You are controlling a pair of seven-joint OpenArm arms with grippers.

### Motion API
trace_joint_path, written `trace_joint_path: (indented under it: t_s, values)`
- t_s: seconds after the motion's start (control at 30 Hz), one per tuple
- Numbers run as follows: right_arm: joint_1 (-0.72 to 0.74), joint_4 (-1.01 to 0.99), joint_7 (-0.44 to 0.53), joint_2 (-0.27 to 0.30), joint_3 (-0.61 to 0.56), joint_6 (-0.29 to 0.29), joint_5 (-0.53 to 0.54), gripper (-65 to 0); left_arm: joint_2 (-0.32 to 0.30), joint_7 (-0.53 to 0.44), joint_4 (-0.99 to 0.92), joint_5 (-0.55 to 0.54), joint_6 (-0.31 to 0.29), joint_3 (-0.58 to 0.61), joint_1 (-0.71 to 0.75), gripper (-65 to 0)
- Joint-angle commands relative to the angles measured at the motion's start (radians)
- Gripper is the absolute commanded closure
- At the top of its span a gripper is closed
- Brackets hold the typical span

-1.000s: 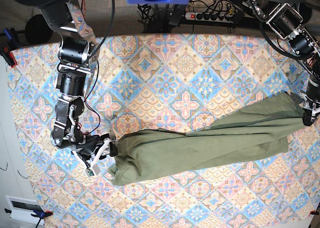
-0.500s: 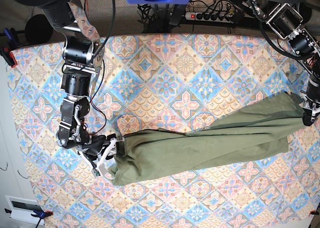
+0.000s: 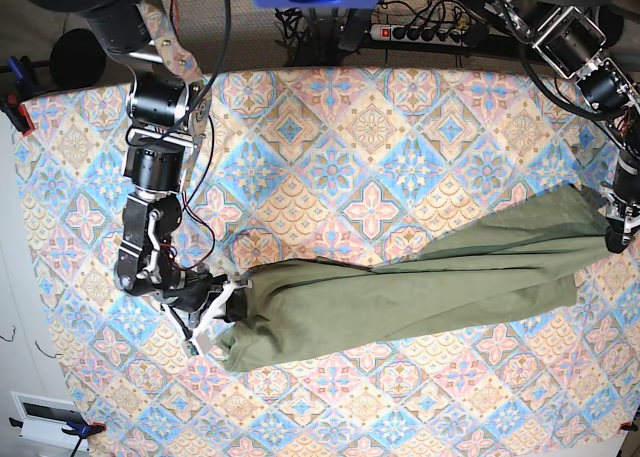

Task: Layout the t-shirt on the table in an organized manner, then fold the t-shirt properly
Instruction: 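Lift the shirt with both grippers and fling it flat across the table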

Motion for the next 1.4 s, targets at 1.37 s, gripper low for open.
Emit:
trace_joint_path:
  t_s: [1.37]
  values:
    - [0.363, 0.198, -0.168, 0.318, 0.120, 0.003, 0.336, -2.9, -0.095, -0.084, -0.265, 0.082, -0.067, 0.597, -0.830, 0.0]
